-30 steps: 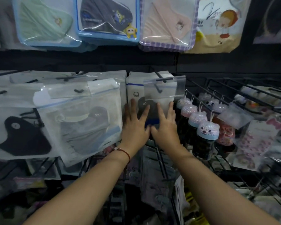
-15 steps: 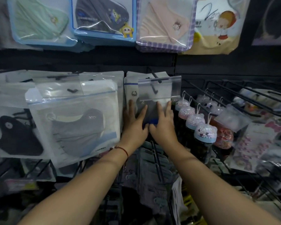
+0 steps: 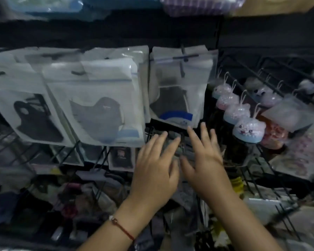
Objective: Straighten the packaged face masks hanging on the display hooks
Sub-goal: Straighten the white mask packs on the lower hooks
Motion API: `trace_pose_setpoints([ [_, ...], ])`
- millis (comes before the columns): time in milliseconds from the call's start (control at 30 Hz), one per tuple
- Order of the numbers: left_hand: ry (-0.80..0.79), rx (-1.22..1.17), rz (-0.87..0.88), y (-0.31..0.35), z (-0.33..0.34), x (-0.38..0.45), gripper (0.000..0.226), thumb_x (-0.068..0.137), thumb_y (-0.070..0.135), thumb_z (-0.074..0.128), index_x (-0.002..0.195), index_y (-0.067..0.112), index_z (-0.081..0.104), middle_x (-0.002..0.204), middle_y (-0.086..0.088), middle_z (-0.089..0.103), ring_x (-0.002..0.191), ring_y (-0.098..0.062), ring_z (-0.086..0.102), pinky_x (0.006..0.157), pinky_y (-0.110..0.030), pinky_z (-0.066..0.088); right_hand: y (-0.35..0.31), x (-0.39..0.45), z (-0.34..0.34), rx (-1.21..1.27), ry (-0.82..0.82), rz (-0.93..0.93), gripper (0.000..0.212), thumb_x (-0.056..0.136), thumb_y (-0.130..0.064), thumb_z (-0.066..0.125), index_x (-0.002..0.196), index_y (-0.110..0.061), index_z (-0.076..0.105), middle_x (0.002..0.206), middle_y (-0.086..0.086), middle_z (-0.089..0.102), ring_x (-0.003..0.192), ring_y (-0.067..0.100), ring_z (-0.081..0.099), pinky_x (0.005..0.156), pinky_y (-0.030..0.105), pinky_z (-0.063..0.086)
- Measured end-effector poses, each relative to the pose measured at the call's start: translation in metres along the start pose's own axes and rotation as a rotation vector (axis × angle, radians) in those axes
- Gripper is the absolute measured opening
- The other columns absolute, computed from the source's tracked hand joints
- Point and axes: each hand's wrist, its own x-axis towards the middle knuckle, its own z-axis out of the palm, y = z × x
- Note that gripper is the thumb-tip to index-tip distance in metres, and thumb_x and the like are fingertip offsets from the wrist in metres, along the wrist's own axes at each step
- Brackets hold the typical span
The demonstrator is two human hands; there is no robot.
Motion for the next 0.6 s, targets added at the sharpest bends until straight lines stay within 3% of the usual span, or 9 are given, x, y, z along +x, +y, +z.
trace_pose_setpoints([
  [100,0.024,0.041,-0.084,-0.015,-0.014,-0.02,0.051,0.097,0.035,0.051,0.147,0.032,0.043,0.154,0.002,0.04,0.14,-0.019,0.034,0.114,-0.038,0.028,-0.009,-0.013,0.005,0.045,-0.078,0.021,0.072,0.097,-0.048,0.047,0.155,-0.037,0.006,0.162,-0.007,-0.017,0.148,0.016,-0.02,0.119,0.036,-0.003],
  [167,0.023,0.101,-0.116,-0.029,-0.024,-0.028,0.051,0.096,0.035,0.053,0.147,0.031,0.045,0.154,-0.001,0.037,0.14,-0.024,0.035,0.113,-0.044,0.031,-0.016,-0.019,0.011,0.087,-0.091,0.003,0.073,0.096,-0.053,0.045,0.155,-0.038,0.004,0.16,-0.009,-0.021,0.147,0.013,-0.023,0.118,0.034,-0.007],
  [367,-0.112,0.305,-0.229,-0.083,-0.05,-0.044,0.076,0.093,0.04,0.061,0.156,0.036,0.018,0.166,-0.004,-0.009,0.152,-0.028,-0.004,0.121,-0.054,0.017,-0.049,-0.024,0.041,0.142,-0.116,-0.089,0.076,0.095,-0.057,0.044,0.154,-0.041,-0.001,0.154,-0.015,-0.029,0.14,0.008,-0.032,0.116,0.034,-0.011],
  [600,-0.14,0.27,-0.231,-0.133,-0.076,-0.053,0.079,0.095,0.04,0.058,0.156,0.038,0.008,0.164,0.001,-0.023,0.152,-0.023,-0.02,0.123,-0.053,0.012,-0.096,-0.018,0.073,0.119,-0.091,-0.212,0.075,0.093,-0.049,0.053,0.155,-0.034,0.013,0.162,-0.011,-0.019,0.147,0.017,-0.023,0.12,0.043,0.0],
])
